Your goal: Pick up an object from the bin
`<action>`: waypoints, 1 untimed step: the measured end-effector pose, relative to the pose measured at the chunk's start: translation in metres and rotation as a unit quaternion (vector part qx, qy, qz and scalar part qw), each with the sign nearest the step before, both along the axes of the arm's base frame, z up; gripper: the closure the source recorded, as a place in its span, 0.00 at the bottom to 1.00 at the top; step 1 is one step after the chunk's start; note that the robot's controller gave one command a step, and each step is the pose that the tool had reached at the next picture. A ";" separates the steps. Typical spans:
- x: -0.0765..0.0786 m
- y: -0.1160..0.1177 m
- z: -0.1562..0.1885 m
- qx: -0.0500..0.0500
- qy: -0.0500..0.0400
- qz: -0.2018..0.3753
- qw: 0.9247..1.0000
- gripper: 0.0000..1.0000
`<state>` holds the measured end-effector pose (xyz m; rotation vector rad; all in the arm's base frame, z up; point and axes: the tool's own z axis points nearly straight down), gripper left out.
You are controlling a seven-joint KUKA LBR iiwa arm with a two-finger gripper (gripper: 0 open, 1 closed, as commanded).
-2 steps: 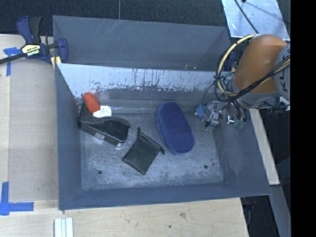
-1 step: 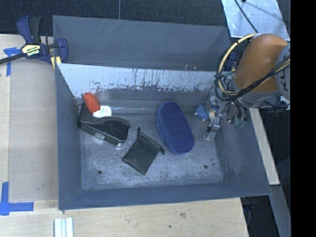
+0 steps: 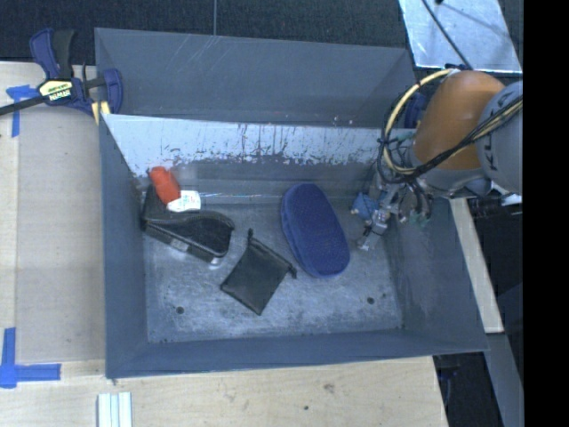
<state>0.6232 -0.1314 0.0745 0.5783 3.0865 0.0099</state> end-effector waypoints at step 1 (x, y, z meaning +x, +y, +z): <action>0.004 -0.002 0.004 -0.003 -0.010 0.000 1.000 1.00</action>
Offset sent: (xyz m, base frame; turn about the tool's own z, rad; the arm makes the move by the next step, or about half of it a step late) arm 0.0000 0.0000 0.0000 0.0000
